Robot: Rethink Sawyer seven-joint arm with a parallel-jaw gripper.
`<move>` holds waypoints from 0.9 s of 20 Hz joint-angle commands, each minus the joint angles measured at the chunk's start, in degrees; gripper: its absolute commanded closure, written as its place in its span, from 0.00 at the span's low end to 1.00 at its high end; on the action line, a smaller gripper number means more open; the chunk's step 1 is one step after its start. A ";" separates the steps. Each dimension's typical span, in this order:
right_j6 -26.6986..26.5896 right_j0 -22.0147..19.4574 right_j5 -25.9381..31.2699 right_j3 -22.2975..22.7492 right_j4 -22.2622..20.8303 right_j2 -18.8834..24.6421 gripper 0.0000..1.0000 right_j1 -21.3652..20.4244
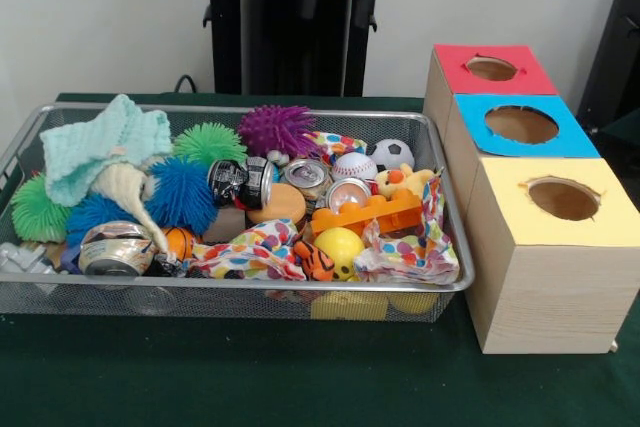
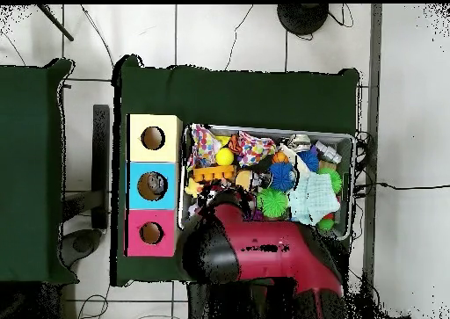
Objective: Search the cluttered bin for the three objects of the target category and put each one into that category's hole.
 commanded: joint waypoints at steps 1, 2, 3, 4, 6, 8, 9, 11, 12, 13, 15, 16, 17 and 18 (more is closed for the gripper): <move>17.19 4.67 -7.35 -3.14 0.01 -9.57 0.00 11.19; 16.56 4.15 -9.71 -3.57 0.49 -9.55 0.00 13.34; 16.09 4.21 -11.64 -4.52 0.53 -10.16 0.00 15.20; 15.49 3.94 -13.13 -5.05 0.89 -10.22 0.00 16.64; 14.18 3.43 -14.95 -6.09 1.41 -10.20 0.00 18.52; 13.15 3.22 -16.28 -6.98 2.23 -10.24 0.00 20.08; 12.91 3.41 -16.76 -7.55 2.74 -10.50 0.00 20.96; 12.86 4.40 -17.49 -8.61 4.03 -11.60 0.00 22.58; 12.67 4.86 -17.71 -8.86 4.72 -12.09 0.00 23.02; 12.21 4.88 -17.59 -8.91 5.10 -12.09 0.00 23.11; 11.30 4.90 -17.43 -9.10 5.73 -12.08 0.00 23.49; 10.91 5.18 -17.18 -9.14 5.94 -12.39 0.00 23.49; 10.52 5.38 -16.80 -9.10 6.07 -12.70 0.00 23.52; 10.07 5.74 -15.66 -9.43 6.28 -13.13 0.00 23.20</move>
